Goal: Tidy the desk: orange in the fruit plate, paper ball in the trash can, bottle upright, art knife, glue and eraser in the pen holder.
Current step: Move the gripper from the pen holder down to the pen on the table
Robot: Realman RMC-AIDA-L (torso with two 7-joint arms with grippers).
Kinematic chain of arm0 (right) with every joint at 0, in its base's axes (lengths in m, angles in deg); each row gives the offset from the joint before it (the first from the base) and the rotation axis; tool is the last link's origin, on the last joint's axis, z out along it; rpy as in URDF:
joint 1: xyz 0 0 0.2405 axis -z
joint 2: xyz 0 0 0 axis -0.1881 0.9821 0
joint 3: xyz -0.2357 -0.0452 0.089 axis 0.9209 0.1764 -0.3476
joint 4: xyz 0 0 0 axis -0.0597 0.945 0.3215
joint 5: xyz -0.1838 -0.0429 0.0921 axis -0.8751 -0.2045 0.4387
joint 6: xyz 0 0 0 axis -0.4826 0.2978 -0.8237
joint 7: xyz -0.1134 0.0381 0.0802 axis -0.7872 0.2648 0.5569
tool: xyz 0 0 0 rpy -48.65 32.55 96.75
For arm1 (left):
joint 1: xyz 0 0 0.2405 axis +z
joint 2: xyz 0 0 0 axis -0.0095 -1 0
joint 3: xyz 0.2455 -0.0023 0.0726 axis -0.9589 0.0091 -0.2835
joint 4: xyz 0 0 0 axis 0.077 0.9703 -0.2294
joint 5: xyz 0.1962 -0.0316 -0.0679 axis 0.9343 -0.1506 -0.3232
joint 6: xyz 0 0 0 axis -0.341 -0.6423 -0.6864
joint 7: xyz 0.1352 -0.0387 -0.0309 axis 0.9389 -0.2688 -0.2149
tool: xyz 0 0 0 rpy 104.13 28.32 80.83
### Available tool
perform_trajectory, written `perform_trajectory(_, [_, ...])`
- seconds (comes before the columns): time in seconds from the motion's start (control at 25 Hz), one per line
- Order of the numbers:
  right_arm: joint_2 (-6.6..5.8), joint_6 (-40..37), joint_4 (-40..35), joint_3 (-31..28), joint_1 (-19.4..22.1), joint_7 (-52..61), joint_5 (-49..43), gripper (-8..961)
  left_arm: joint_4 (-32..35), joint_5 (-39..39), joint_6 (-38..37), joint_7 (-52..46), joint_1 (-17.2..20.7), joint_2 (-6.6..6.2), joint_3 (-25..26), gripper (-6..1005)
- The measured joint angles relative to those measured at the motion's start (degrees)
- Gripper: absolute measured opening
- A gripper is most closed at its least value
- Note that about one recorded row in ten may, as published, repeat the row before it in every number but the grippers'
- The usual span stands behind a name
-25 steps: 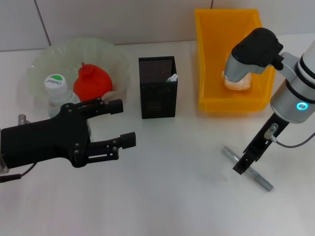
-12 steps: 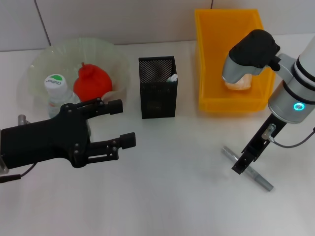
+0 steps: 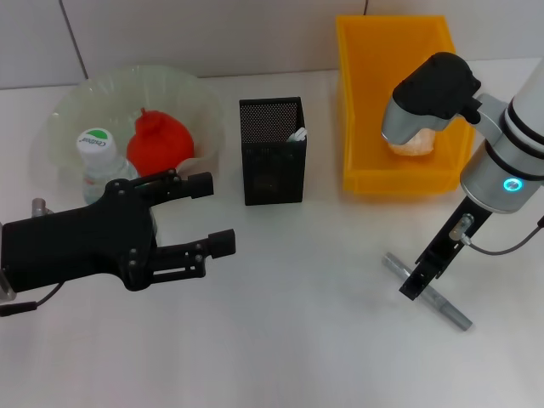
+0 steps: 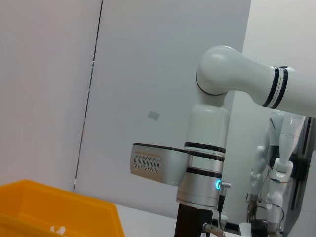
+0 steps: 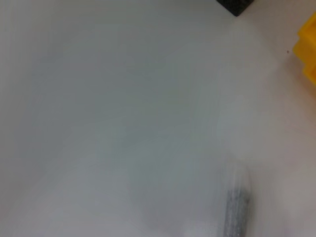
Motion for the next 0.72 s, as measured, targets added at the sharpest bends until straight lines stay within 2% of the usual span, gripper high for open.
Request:
perform_trajectory(0.16, [-0.04,0.22,0.4,0.05,-0.27,-0.04,-0.12,679,0.0,0.0,-0.08,0.0,0.03,0.03,0.0,802])
perform_trajectory(0.72, [0.04,0.71,0.32,1.2,-0.41,-0.08,-1.14,582,0.0,0.0,-0.08,0.0,-0.03,0.03,0.0,802])
